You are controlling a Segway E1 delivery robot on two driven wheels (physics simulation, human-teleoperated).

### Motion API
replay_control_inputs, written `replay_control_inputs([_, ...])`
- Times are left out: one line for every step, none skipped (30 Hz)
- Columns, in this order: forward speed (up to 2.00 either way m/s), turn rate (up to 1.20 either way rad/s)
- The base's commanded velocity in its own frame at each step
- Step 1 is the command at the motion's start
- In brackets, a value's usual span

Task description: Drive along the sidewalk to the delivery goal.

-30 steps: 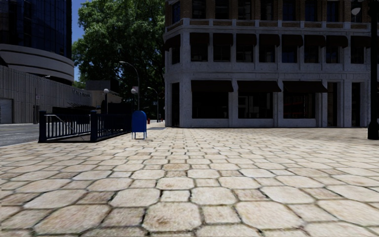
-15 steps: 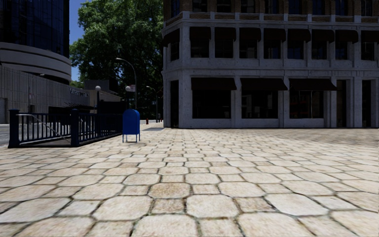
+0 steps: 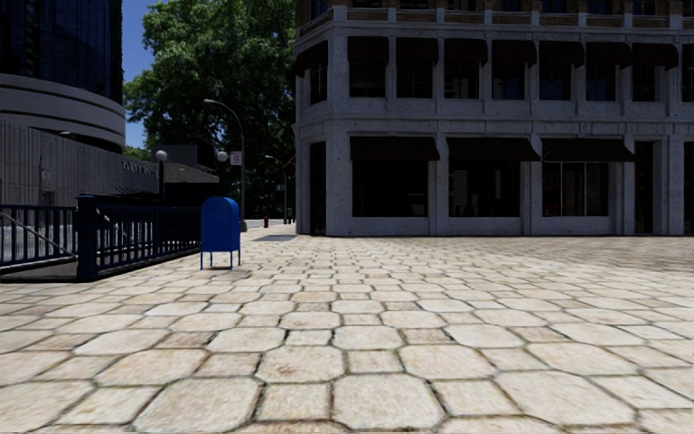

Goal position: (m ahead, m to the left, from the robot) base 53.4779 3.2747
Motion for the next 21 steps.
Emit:
replay_control_inputs([2.00,0.00])
replay_control_inputs([2.00,0.00])
replay_control_inputs([2.00,0.00])
replay_control_inputs([2.00,0.00])
replay_control_inputs([2.00,0.00])
replay_control_inputs([2.00,0.00])
replay_control_inputs([2.00,0.00])
replay_control_inputs([2.00,0.00])
replay_control_inputs([2.00,0.00])
replay_control_inputs([2.00,0.00])
replay_control_inputs([2.00,0.00])
replay_control_inputs([2.00,0.00])
replay_control_inputs([2.00,0.00])
replay_control_inputs([2.00,0.00])
replay_control_inputs([2.00,0.00])
replay_control_inputs([2.00,0.00])
replay_control_inputs([2.00,0.00])
replay_control_inputs([2.00,0.00])
replay_control_inputs([2.00,0.00])
replay_control_inputs([2.00,0.00])
replay_control_inputs([2.00,0.00])
